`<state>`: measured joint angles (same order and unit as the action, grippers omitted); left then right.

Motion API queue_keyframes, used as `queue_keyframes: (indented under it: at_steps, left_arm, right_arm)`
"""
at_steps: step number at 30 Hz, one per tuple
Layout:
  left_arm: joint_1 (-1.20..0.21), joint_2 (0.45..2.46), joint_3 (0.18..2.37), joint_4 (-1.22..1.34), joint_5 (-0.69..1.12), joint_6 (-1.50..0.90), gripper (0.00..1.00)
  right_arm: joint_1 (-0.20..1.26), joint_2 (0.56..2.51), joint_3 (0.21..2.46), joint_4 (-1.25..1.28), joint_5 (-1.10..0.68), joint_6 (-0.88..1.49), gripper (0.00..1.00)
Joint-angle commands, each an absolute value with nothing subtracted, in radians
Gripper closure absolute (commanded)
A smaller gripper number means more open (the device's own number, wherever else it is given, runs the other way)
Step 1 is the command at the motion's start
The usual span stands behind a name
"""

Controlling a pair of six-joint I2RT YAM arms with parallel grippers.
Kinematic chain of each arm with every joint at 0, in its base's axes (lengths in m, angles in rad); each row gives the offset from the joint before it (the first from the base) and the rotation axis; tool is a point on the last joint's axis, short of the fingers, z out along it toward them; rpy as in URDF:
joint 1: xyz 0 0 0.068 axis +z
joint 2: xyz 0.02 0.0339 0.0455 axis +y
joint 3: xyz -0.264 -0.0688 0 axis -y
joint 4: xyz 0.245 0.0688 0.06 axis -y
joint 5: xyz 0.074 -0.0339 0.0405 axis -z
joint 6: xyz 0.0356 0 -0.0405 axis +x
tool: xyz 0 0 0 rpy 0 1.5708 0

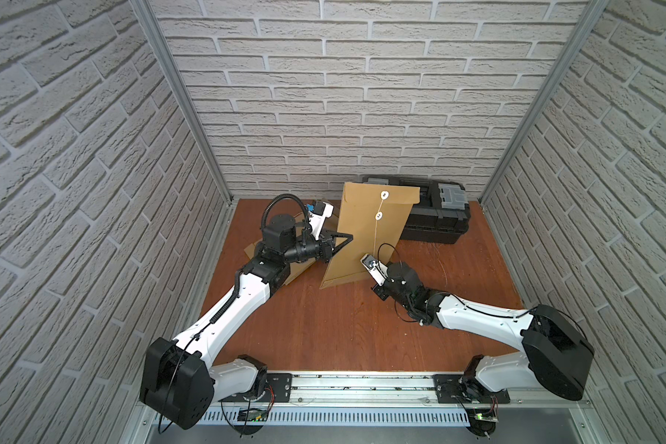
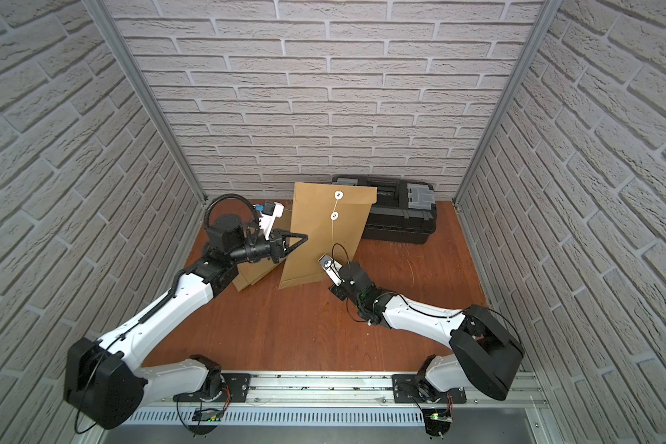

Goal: Close the mouth of the file bag
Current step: Close the file bag.

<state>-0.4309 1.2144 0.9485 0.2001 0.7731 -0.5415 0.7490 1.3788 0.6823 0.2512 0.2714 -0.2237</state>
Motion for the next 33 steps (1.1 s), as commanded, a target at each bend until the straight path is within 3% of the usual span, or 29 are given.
queue_keyframes:
  at_steps: [1, 17, 33]
  left_arm:
    - [-0.411, 1.167, 0.937, 0.366, 0.805, -0.584, 1.0]
    - [-0.351, 1.153, 0.893, 0.414, 0.771, -0.642, 1.0]
    - [-0.353, 1.181, 0.901, 0.336, 0.765, -0.606, 1.0]
  right_arm:
    - [0.709, 1.341, 0.658, 0.265, 0.209, -0.148, 0.97]
    - [0.444, 1.244, 0.619, 0.296, -0.179, 0.186, 0.97]
    - [0.33, 1.277, 0.812, -0.039, -0.233, 0.279, 0.97]
